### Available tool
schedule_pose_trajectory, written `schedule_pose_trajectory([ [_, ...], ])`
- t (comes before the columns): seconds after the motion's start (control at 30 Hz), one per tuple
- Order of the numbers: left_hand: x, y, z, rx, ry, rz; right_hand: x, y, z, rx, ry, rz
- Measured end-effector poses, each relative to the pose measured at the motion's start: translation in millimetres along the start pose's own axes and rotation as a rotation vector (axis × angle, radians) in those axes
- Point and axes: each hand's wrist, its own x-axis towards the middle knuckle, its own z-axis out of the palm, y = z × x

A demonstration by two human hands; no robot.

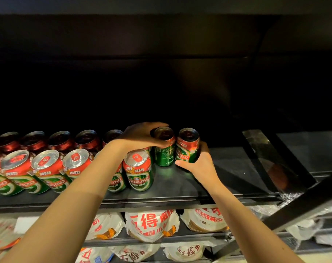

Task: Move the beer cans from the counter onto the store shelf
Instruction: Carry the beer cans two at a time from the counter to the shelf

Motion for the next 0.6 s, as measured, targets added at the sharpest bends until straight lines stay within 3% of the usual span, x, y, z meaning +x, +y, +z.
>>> schedule_pose_trajectory([
  [0.13,1.4,-0.2,-1.7,0.006,-0.011,0.011,-0.1,-1.7,-1.1,0.001,0.005,0.005],
  [0.33,-0.3,2.4,6.9,0.108,0.154,-0.032,-1.6,-4.7,-1.0,0.014,-0.042,0.001],
  [0.6,-0.2,3.1,-2.9,0.062,0.000,-0.012,-1.8,-5.2,0.0,-0.003,-0.014,0.016],
])
